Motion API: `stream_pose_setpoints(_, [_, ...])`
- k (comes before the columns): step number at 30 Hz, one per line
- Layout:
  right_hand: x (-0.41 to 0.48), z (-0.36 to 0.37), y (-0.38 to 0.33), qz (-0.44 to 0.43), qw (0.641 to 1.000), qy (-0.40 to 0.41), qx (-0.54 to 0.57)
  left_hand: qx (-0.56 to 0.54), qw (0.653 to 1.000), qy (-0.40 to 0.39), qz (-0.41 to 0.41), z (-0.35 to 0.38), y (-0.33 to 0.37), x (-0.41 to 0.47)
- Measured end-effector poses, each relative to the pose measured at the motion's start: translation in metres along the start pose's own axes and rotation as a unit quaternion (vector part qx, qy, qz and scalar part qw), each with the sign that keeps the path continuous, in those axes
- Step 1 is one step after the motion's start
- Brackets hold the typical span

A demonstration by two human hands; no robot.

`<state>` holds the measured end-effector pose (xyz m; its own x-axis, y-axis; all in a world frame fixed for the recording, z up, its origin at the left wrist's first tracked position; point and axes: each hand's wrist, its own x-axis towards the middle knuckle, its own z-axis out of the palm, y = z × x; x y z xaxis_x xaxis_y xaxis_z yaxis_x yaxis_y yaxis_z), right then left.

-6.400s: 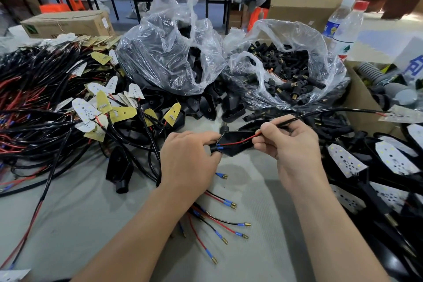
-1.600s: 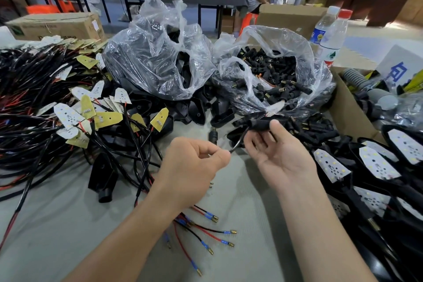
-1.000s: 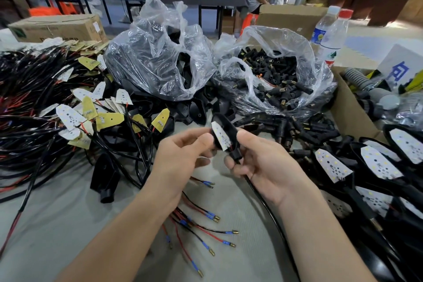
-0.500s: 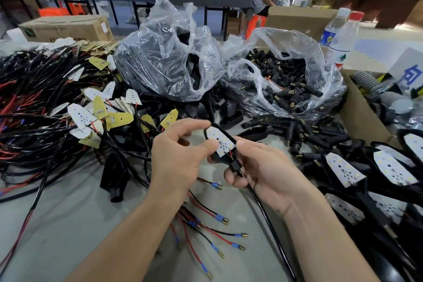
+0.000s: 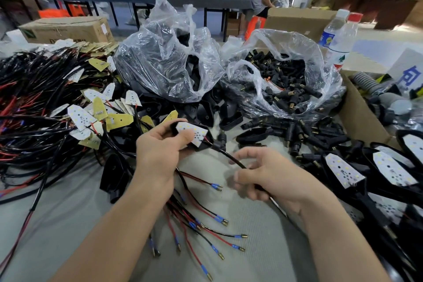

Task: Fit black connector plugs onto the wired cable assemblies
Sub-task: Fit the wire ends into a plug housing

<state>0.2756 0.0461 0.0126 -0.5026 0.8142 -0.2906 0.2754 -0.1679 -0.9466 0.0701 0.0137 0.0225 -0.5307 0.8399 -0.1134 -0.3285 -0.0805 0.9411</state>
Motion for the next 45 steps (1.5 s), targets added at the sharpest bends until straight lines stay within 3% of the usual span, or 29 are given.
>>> stream_pose_setpoints(3, [-0.003, -0.007, -0.005, -0.032, 0.974, 0.172, -0.142, -0.013, 0.999, 0.029, -0.001, -0.008, 0.003, 0.01])
stream_pose_setpoints(5, [-0.002, -0.006, -0.011, -0.112, 0.897, 0.345, -0.252, 0.029, 0.999, 0.02, 0.018, -0.01, 0.003, 0.01])
stream_pose_setpoints(7, [-0.003, -0.002, -0.015, -0.207, 0.797, 0.456, -0.338, 0.11, 0.992, -0.025, 0.061, -0.011, 0.002, 0.008])
stream_pose_setpoints(8, [-0.005, -0.002, -0.016, -0.24, 0.762, 0.48, -0.362, 0.153, 0.983, -0.066, 0.076, -0.011, 0.003, 0.007])
stream_pose_setpoints(10, [-0.005, -0.002, -0.017, -0.269, 0.738, 0.491, -0.378, 0.235, 0.954, -0.178, 0.064, -0.015, 0.008, 0.004])
stream_pose_setpoints(14, [-0.001, 0.007, -0.009, -0.254, 0.777, 0.481, -0.317, 0.312, 0.845, -0.428, -0.069, -0.022, 0.019, -0.007])
stream_pose_setpoints(17, [0.007, 0.015, -0.005, -0.225, 0.846, 0.439, -0.201, 0.312, 0.797, -0.505, -0.111, -0.014, 0.015, -0.018])
stream_pose_setpoints(22, [0.014, 0.022, -0.007, -0.221, 0.916, 0.332, 0.042, 0.355, 0.794, -0.481, -0.11, -0.002, 0.004, -0.03])
stream_pose_setpoints(26, [0.017, 0.023, -0.009, -0.232, 0.933, 0.233, 0.146, 0.415, 0.798, -0.432, -0.069, 0.001, -0.003, -0.03])
stream_pose_setpoints(30, [0.016, 0.02, -0.009, -0.166, 0.955, 0.144, 0.197, 0.409, 0.794, -0.432, -0.127, -0.004, 0.001, -0.024])
stream_pose_setpoints(34, [0.011, 0.025, -0.012, -0.166, 0.96, 0.057, 0.217, 0.425, 0.726, -0.505, -0.193, -0.013, 0.015, -0.022])
stream_pose_setpoints(37, [0.008, 0.031, -0.016, -0.193, 0.944, -0.01, 0.266, 0.474, 0.676, -0.541, -0.16, -0.011, 0.021, -0.023])
stream_pose_setpoints(41, [0.011, 0.031, -0.02, -0.255, 0.914, 0.022, 0.315, 0.52, 0.706, -0.47, -0.1, -0.004, 0.008, -0.025])
stream_pose_setpoints(43, [0.011, 0.024, -0.02, -0.268, 0.904, 0.074, 0.324, 0.492, 0.734, -0.456, -0.104, -0.002, 0.0, -0.027])
stream_pose_setpoints(45, [0.011, 0.016, -0.017, -0.256, 0.904, 0.15, 0.308, 0.468, 0.732, -0.482, -0.113, 0.0, -0.003, -0.031])
